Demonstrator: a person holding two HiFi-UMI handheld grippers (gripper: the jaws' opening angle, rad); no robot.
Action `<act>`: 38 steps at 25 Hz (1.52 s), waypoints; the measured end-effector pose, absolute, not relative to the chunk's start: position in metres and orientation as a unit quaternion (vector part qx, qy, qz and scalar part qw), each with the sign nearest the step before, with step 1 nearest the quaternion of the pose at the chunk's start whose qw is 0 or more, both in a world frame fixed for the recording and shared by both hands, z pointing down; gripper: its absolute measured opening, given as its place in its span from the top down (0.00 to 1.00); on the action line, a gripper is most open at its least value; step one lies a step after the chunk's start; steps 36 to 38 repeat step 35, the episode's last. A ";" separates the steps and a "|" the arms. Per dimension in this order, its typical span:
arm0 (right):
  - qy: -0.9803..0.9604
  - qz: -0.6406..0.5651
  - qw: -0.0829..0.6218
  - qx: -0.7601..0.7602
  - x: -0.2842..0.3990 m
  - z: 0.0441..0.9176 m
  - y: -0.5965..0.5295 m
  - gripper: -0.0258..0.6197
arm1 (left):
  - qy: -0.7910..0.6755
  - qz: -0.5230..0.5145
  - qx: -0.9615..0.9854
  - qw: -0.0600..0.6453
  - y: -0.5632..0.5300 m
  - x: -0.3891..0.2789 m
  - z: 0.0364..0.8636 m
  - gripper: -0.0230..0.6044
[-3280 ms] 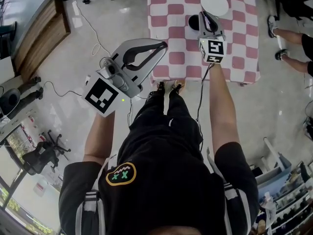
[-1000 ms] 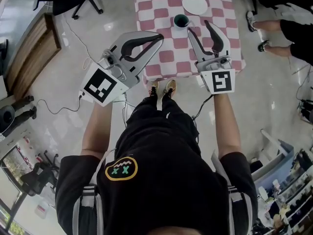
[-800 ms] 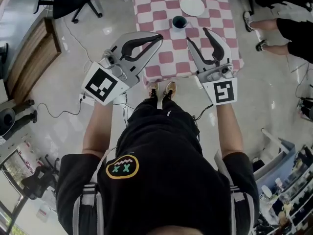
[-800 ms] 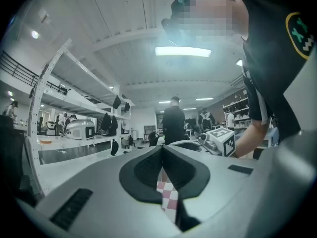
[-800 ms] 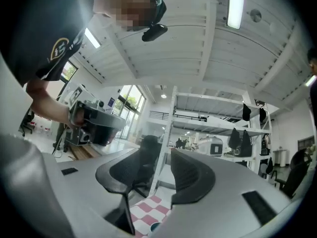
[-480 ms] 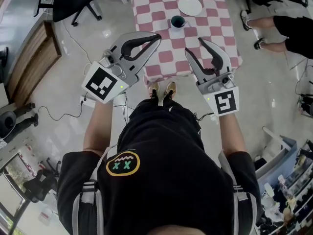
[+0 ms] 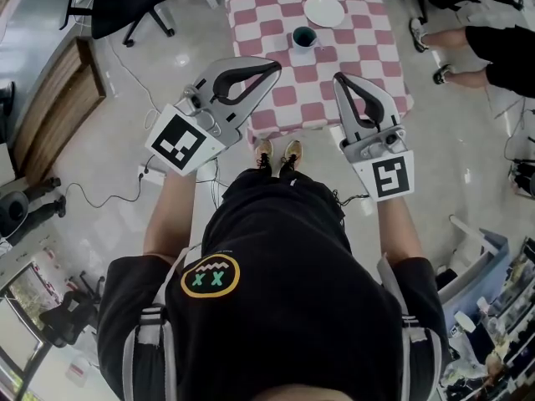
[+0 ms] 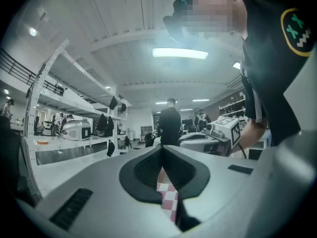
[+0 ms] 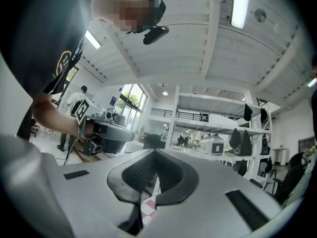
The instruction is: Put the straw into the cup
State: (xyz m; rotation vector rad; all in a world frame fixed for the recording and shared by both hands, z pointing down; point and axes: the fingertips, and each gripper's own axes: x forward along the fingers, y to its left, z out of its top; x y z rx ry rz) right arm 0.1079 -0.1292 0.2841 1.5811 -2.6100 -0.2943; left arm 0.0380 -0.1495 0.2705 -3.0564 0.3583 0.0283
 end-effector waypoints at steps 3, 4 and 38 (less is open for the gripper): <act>-0.850 -0.095 0.039 0.516 0.108 0.284 -0.129 0.93 | 0.115 0.010 -0.993 0.032 -0.148 0.038 0.270 0.93; -0.850 -0.094 0.041 0.516 0.108 0.285 -0.129 0.93 | 0.115 0.011 -0.993 0.032 -0.148 0.038 0.270 0.93; -0.847 -0.083 0.052 0.523 0.113 0.292 -0.132 0.93 | 0.119 0.009 -0.992 0.032 -0.146 0.038 0.269 0.93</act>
